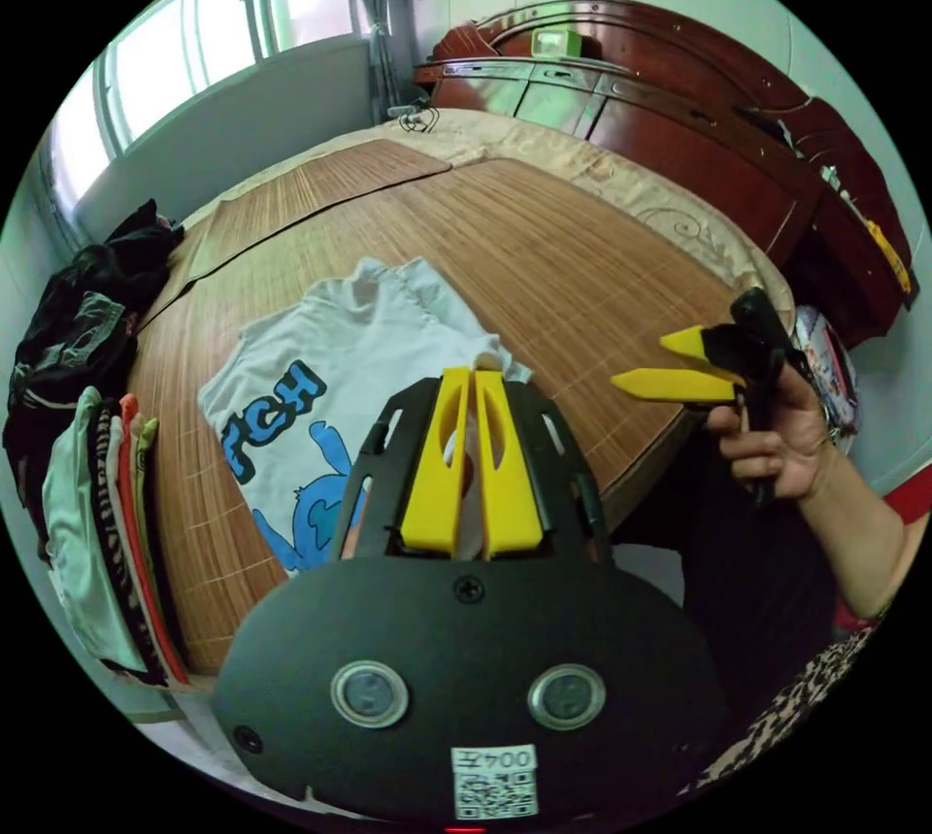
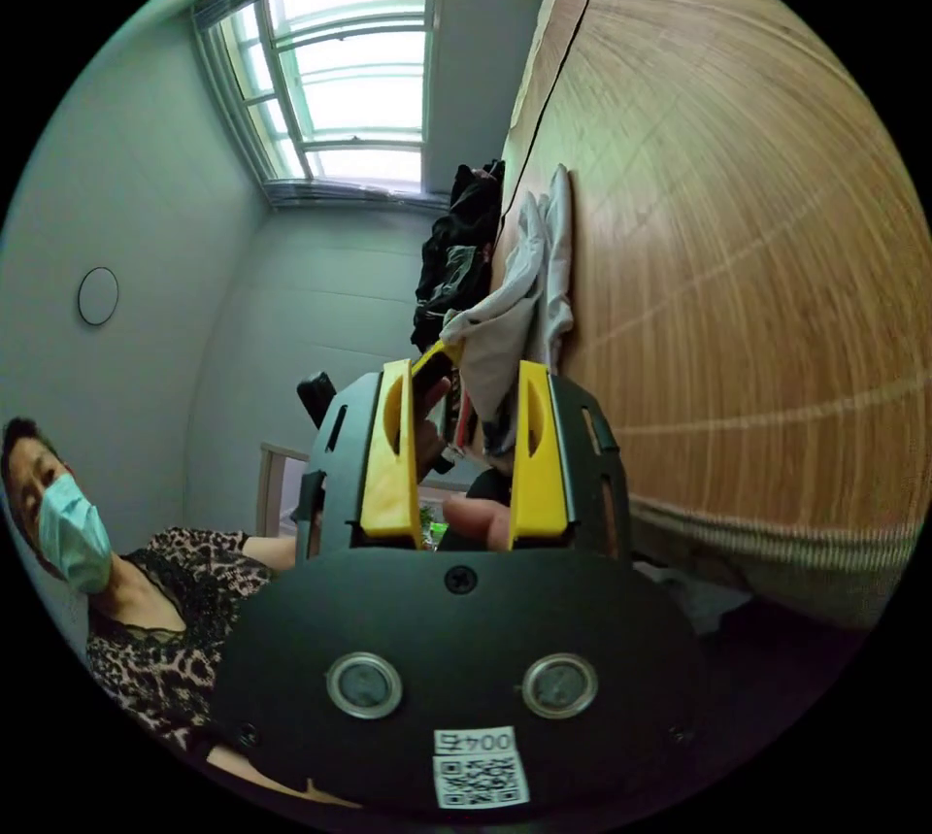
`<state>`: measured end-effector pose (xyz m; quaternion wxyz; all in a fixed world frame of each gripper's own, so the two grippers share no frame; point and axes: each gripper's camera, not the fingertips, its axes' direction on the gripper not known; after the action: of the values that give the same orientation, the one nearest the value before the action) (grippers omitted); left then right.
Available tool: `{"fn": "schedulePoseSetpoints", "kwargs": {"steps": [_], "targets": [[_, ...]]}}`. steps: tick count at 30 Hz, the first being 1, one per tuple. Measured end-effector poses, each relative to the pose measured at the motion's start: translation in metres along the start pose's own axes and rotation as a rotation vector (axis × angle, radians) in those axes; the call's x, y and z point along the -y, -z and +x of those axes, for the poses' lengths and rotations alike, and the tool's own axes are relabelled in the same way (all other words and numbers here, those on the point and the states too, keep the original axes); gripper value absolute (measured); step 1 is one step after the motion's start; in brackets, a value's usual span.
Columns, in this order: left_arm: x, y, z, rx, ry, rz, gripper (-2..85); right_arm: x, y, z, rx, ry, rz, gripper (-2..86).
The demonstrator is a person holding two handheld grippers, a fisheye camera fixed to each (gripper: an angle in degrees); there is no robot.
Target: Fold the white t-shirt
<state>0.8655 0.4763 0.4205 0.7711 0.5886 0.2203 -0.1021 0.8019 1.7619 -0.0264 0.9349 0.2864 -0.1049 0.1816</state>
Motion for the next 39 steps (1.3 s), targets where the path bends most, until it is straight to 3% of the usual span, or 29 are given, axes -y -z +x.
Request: {"fn": "schedulePoseSetpoints", "kwargs": {"steps": [7, 12, 22, 28, 33, 39], "targets": [[-0.011, 0.039, -0.059, -0.037, 0.075, 0.087, 0.8, 0.099, -0.063, -0.035, -0.065, 0.003, -0.14, 21.7], [-0.019, 0.062, -0.101, -0.073, 0.134, 0.152, 0.8, 0.149, -0.107, -0.027, -0.082, -0.139, -0.209, 28.3], [-0.031, 0.097, -0.162, -0.147, 0.157, 0.223, 0.7, 0.241, -0.17, -0.038, -0.034, -0.215, -0.237, 28.8], [-0.039, 0.111, -0.181, -0.172, 0.155, 0.245, 0.8, 0.288, -0.212, -0.044, -0.124, -0.213, -0.301, 22.5], [-0.05, 0.123, -0.193, -0.186, 0.154, 0.255, 0.9, 0.317, -0.236, -0.077, -0.234, -0.155, -0.341, 5.7], [-0.063, 0.156, -0.199, -0.215, 0.14, 0.287, 0.9, 0.32, -0.249, -0.145, -0.339, -0.019, -0.395, 3.9]]}}
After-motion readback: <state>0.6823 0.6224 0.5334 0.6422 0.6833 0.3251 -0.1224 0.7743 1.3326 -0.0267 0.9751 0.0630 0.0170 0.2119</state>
